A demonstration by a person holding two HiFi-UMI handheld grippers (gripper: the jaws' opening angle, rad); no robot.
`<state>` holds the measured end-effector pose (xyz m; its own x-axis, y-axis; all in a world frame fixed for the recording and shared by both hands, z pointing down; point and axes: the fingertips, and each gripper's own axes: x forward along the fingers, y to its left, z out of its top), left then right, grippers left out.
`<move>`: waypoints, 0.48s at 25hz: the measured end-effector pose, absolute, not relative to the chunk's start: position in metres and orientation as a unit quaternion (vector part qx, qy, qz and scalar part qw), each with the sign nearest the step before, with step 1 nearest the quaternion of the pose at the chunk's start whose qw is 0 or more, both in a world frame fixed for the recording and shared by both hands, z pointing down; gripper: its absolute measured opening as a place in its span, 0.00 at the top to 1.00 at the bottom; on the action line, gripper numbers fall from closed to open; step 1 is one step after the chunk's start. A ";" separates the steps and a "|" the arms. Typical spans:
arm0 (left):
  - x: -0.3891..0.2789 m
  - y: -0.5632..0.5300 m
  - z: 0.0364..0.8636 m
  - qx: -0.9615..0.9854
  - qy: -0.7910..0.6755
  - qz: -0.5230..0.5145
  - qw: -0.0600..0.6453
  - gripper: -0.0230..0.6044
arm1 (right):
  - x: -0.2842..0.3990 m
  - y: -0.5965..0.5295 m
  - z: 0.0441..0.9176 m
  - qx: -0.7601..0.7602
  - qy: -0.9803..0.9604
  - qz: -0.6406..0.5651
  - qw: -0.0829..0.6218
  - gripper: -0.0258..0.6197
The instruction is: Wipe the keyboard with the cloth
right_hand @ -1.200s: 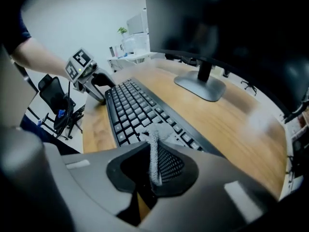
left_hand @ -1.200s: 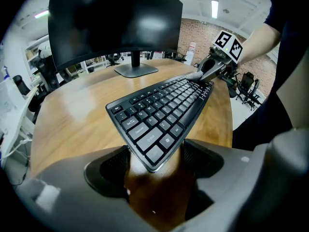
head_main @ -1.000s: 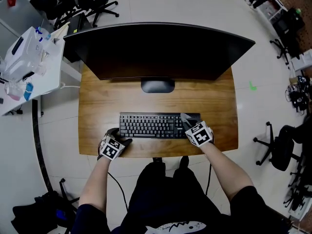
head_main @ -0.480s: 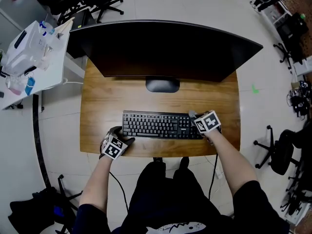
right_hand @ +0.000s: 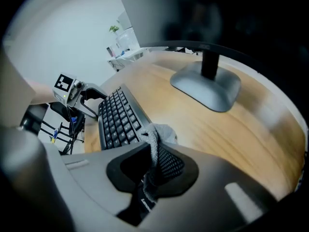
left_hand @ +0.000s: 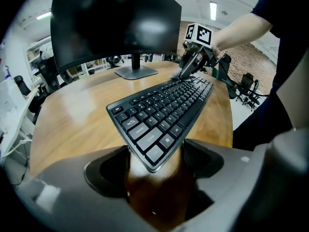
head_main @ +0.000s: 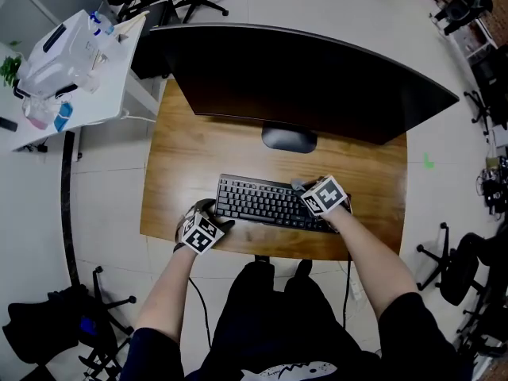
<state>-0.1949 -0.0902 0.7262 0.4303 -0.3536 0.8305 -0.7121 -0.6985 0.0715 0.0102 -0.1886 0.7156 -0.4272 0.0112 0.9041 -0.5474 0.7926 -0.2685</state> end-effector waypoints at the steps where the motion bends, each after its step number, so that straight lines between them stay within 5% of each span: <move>1: -0.195 -0.089 0.726 0.818 -0.325 0.424 0.214 0.40 | 0.000 -0.188 0.715 0.161 -0.802 0.269 0.509 0.91; 12: -0.194 -0.089 0.726 0.817 -0.325 0.424 0.215 0.40 | -0.114 -0.173 0.713 0.071 -0.826 0.201 0.522 0.91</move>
